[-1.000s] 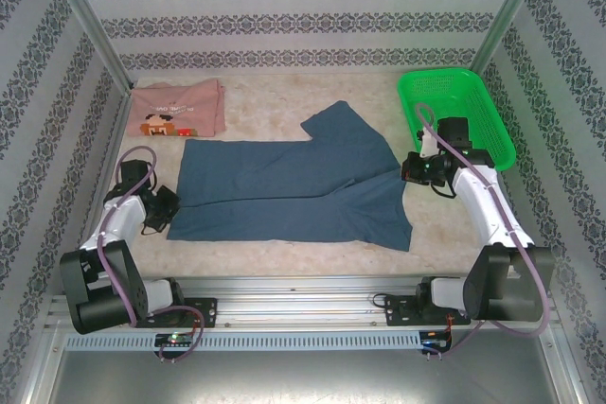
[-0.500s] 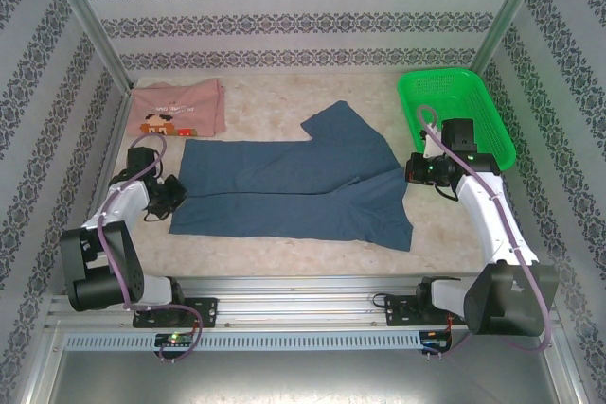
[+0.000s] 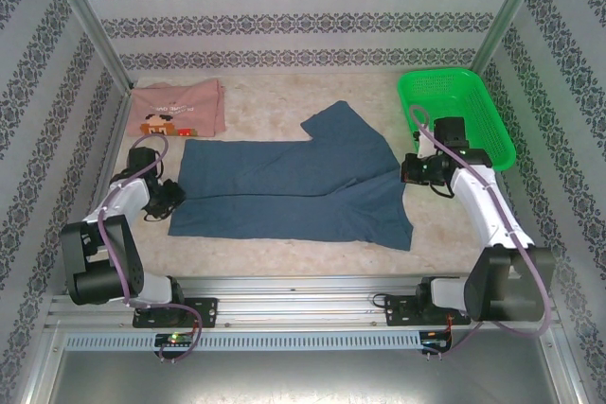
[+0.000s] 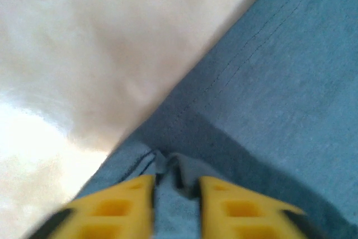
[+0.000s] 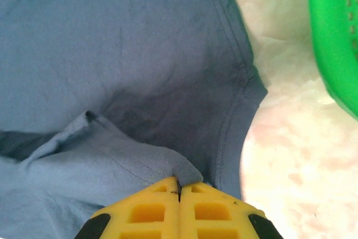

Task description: Fold and stack the t-shirts

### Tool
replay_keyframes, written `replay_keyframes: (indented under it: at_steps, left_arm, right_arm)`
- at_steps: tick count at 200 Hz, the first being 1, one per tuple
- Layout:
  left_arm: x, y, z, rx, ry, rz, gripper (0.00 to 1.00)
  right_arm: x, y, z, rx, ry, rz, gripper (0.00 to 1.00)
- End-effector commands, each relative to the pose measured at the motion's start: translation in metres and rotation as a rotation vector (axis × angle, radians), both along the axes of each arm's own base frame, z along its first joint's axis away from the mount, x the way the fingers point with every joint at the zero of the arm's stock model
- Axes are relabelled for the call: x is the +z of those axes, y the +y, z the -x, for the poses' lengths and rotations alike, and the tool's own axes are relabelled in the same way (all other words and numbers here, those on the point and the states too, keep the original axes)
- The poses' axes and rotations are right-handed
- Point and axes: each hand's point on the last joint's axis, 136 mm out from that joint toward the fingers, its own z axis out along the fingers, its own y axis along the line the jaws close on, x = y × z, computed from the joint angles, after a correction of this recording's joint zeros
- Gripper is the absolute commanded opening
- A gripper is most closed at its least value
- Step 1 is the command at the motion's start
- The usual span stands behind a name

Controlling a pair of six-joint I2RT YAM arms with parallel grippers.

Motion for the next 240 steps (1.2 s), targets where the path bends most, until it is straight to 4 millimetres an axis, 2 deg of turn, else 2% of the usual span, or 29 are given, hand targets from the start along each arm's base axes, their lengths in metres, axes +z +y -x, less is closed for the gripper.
replay_keyframes:
  at_steps: [1,8,22,43,59,79,93,109,142,168,202,225,240]
  left_arm:
    - [0.018,0.001,-0.021,0.0,-0.08,-0.004,0.65]
    - [0.027,0.0,-0.027,0.005,-0.106,0.002,0.8]
    - [0.05,-0.004,-0.037,0.0,-0.165,0.011,0.95]
    - [0.083,-0.024,-0.042,-0.031,-0.236,0.041,1.0]
    - [0.091,-0.045,-0.036,-0.056,-0.25,0.072,1.0]
    - [0.08,-0.067,-0.023,-0.045,-0.247,0.136,1.0]
    - [0.067,-0.075,-0.013,-0.033,-0.228,0.156,1.0]
    - [0.053,-0.076,-0.002,-0.018,-0.196,0.157,1.0]
    - [0.028,-0.074,0.004,-0.009,-0.161,0.147,1.0]
    - [0.008,-0.072,0.007,-0.001,-0.122,0.131,1.0]
    - [-0.005,-0.067,0.008,0.01,-0.1,0.107,1.0]
    - [-0.008,-0.065,0.01,0.01,-0.091,0.093,1.0]
    - [0.001,-0.067,0.006,0.002,-0.128,0.102,1.0]
  right_arm:
    - [0.008,0.005,-0.019,0.047,-0.044,0.036,0.0]
    - [0.006,0.007,-0.022,0.059,-0.039,0.045,0.0]
    - [0.003,0.011,-0.029,0.08,-0.033,0.065,0.0]
    - [0.0,0.015,-0.04,0.109,-0.029,0.092,0.01]
    - [-0.004,0.018,-0.047,0.131,-0.022,0.113,0.02]
    - [-0.009,0.022,-0.057,0.16,-0.003,0.137,0.04]
    - [-0.014,0.023,-0.065,0.171,0.008,0.156,0.05]
    - [-0.02,0.024,-0.073,0.179,0.025,0.178,0.05]
    - [-0.033,0.044,-0.09,0.224,0.043,0.168,0.17]
    - [-0.041,0.06,-0.1,0.257,0.062,0.162,0.18]
    - [-0.045,0.066,-0.11,0.263,0.064,0.18,0.17]
    - [-0.03,0.064,-0.112,0.214,0.05,0.18,0.19]
    - [-0.008,0.067,-0.109,0.186,-0.006,0.149,0.28]
